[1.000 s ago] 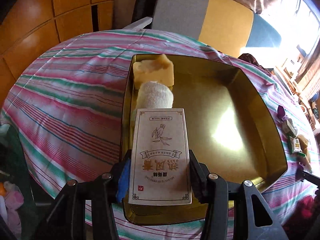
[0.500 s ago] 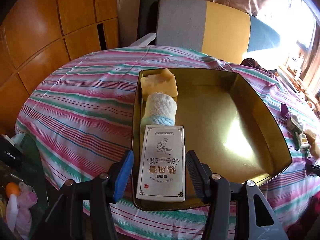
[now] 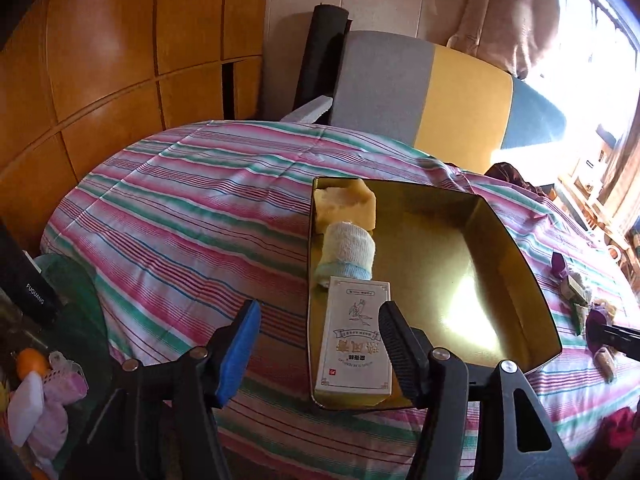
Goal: Organize objects
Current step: 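Lower the cream box into the tray and open the left tool while the right tool carries the packet, then lower the purple packet into the tray and open the right tool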
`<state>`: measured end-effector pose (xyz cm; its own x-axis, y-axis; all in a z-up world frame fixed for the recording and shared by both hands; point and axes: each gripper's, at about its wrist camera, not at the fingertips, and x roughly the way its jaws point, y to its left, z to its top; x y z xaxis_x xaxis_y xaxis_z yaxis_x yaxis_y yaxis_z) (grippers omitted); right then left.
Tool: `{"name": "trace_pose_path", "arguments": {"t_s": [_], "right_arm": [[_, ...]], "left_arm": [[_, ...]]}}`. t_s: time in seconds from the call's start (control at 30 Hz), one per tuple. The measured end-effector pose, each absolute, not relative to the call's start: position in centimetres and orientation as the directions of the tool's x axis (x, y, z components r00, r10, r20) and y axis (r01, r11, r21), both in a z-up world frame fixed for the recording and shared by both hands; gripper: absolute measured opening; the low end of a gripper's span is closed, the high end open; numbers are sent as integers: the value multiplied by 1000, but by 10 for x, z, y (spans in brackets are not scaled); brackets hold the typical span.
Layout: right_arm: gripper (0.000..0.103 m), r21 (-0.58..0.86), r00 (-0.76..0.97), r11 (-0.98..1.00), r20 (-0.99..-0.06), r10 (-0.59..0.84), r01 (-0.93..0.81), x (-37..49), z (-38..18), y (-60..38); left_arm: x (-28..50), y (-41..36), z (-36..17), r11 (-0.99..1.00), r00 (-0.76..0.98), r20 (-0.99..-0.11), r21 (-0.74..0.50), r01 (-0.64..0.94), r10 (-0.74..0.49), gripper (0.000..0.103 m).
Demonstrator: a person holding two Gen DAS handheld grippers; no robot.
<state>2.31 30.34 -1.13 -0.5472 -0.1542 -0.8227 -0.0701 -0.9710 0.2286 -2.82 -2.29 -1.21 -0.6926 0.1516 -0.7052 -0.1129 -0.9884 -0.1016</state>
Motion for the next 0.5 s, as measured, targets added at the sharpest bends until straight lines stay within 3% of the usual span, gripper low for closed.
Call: {"name": "trace_pose_path", "arguments": {"t_s": [0.2,0.5], "right_arm": [[32,229,-527,-967,-811,-254,113,-19,-6,216],[32,213,-401,-956,-873,-279,200,-67,-61,131]], "left_arm": [[-23,-44,-13,-990,-700,-701,-118,-75,136,62],[-19,-67,-26,-991,-686,-718,-134,-28,116,64]]}}
